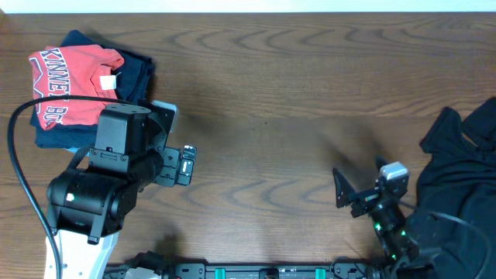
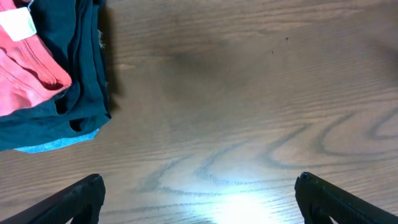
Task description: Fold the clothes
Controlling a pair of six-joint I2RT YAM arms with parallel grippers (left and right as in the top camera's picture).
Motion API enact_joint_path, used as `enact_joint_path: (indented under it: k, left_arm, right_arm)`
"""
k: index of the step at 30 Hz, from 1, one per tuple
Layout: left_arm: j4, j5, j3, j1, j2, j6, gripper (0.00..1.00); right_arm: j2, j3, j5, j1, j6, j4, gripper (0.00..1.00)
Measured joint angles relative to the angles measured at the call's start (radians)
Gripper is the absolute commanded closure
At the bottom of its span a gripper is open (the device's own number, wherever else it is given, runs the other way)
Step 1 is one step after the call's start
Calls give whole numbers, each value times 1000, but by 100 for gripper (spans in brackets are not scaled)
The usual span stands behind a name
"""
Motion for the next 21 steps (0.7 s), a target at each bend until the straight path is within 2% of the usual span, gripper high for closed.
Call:
enact_joint_path:
  k: [12, 21]
  left_arm:
    - [0, 0, 0, 0, 2, 0, 2]
    - [0, 0, 0, 0, 2, 0, 2]
  right_arm:
    - [-24, -98, -3, 0, -4, 188, 1]
    - [-24, -111, -3, 0, -5, 193, 1]
